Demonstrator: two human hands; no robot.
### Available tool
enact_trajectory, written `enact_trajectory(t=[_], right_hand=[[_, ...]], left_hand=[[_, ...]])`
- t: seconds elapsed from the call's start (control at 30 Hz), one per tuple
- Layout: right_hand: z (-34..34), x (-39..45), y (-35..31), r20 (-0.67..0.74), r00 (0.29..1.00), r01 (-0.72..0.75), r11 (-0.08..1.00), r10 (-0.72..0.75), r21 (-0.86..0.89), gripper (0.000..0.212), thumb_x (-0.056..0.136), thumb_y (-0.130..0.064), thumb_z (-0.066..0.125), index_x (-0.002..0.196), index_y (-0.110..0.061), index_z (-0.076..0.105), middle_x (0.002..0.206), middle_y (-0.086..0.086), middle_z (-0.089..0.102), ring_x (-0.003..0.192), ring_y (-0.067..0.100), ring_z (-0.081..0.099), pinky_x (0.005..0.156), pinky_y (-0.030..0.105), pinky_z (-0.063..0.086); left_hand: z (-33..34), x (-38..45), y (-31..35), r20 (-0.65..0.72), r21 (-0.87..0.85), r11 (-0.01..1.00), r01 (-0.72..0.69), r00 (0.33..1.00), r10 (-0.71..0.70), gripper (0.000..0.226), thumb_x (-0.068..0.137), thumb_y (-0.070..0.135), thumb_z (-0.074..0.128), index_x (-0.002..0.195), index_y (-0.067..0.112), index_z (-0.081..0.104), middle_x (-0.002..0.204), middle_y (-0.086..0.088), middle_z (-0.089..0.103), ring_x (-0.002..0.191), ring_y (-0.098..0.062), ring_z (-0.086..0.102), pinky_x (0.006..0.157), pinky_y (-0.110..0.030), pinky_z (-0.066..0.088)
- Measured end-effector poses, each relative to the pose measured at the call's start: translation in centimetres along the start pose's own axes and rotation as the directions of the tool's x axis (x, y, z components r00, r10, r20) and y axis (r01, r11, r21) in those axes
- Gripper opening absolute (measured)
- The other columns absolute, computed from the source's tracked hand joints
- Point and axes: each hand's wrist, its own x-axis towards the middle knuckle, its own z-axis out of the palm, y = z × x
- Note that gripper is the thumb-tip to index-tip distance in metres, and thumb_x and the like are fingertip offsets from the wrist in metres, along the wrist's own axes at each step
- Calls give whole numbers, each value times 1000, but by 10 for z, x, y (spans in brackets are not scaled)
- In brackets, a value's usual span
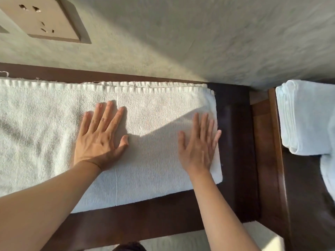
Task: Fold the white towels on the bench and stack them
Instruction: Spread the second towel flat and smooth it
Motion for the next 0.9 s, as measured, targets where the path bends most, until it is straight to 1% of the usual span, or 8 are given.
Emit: enact_trajectory(t=[0.07, 0.13, 0.17, 0.4, 0.47, 0.6, 0.77, 0.9], right_hand=[[8, -16, -25, 2, 985, 171, 984, -171, 41, 69, 104, -61, 17, 162, -28, 1, 170, 4, -6, 157, 25, -9, 125, 54, -2], [15, -21, -24, 54, 920, 388, 921, -388, 9, 68, 104, -61, 19, 162, -30, 5, 171, 3, -4, 157, 25, -6, 125, 54, 6], [14, -15, -13, 73, 905, 420, 907, -419, -4, 67, 104, -61, 18, 162, -31, 5, 171, 3, -4, 157, 24, -6, 125, 54, 9], [-7, 2, 49, 27, 999, 45, 996, -43, -72, 72, 102, -64, 4, 162, -26, -1, 170, 5, -8, 156, 25, -8, 125, 54, 4], [0, -18, 26, -13, 996, 86, 996, -86, -27, 72, 103, -62, 9, 163, -22, 3, 170, 8, -3, 157, 26, -5, 126, 54, 2], [17, -61, 24, 95, 871, 487, 872, -481, -49, 68, 104, -60, 25, 162, -28, 12, 171, 5, 2, 157, 28, 3, 124, 55, 11], [-3, -48, 75, 110, 954, 288, 954, -279, -84, 72, 103, -62, 17, 162, -22, 14, 170, 6, 3, 157, 25, 1, 124, 57, 13], [-9, -21, 28, -10, 978, 209, 978, -209, 28, 74, 104, -62, 17, 163, -18, 8, 171, 4, -2, 157, 24, -4, 126, 54, 2]], left_hand=[[0, -1, 1, -3, 0, 1000, 0, 1000, 0, 79, 94, 61, 29, 163, 32, 1, 171, 1, -4, 157, -20, -7, 126, -51, 5], [0, 0, 1, -16, -1, 1000, 0, 1000, 0, 79, 94, 60, 29, 163, 32, 2, 171, 1, -3, 157, -20, -7, 126, -51, 5], [0, 0, 1, -19, -1, 1000, -1, 1000, 1, 79, 94, 60, 30, 163, 32, 2, 171, 1, -3, 157, -20, -7, 126, -51, 4], [0, 1, 2, -13, 5, 1000, -2, 1000, 2, 80, 94, 62, 28, 162, 33, 1, 171, 2, -4, 157, -20, -8, 127, -48, 1], [-1, 1, 2, -9, 8, 1000, 4, 1000, -4, 79, 94, 62, 28, 162, 33, 1, 171, 2, -4, 157, -19, -8, 127, -48, 0], [0, 0, 1, -21, 0, 1000, -4, 1000, 4, 79, 94, 62, 29, 162, 34, 2, 171, 2, -3, 157, -19, -6, 127, -46, -2], [1, 0, 1, 0, 31, 999, 5, 1000, -5, 81, 93, 62, 29, 162, 33, 1, 171, 2, -4, 157, -19, -8, 127, -47, 0], [4, 0, -1, -8, 40, 999, 1, 1000, -1, 80, 93, 63, 28, 163, 33, 2, 171, 0, -1, 157, -21, -5, 126, -48, 2]])
